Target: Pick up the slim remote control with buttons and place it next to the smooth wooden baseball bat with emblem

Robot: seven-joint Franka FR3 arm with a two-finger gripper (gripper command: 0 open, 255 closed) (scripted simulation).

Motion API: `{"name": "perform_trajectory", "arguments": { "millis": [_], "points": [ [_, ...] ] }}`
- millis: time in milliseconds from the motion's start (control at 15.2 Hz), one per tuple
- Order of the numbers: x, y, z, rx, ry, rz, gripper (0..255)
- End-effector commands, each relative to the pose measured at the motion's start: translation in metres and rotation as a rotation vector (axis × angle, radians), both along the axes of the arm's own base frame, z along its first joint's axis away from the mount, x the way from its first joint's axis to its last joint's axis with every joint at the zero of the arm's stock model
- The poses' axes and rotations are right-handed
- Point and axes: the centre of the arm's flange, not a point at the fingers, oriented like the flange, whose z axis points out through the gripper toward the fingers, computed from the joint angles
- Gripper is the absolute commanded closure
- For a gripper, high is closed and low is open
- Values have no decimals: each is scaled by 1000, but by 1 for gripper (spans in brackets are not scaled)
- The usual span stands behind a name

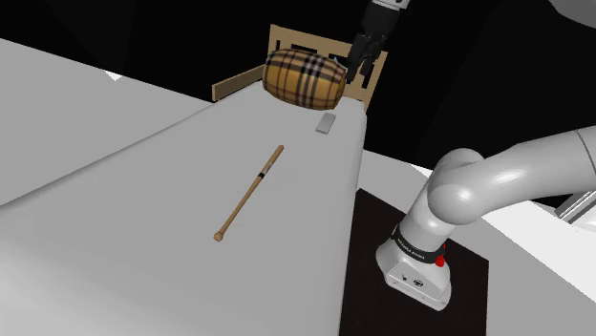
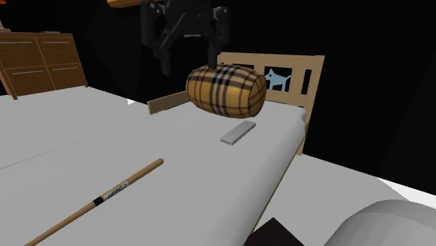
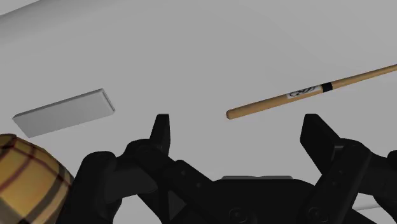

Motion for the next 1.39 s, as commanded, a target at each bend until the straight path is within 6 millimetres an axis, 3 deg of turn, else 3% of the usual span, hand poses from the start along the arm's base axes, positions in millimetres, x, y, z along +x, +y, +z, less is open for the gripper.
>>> {"name": "perform_trajectory", "arguments": {
  "millis": [0, 726, 1320],
  "points": [
    [0, 0, 0, 0, 0, 0, 0],
    [105, -71, -76, 18, 26, -336, 0],
    [168, -151, -141, 33, 48, -611, 0]
  ]
}}
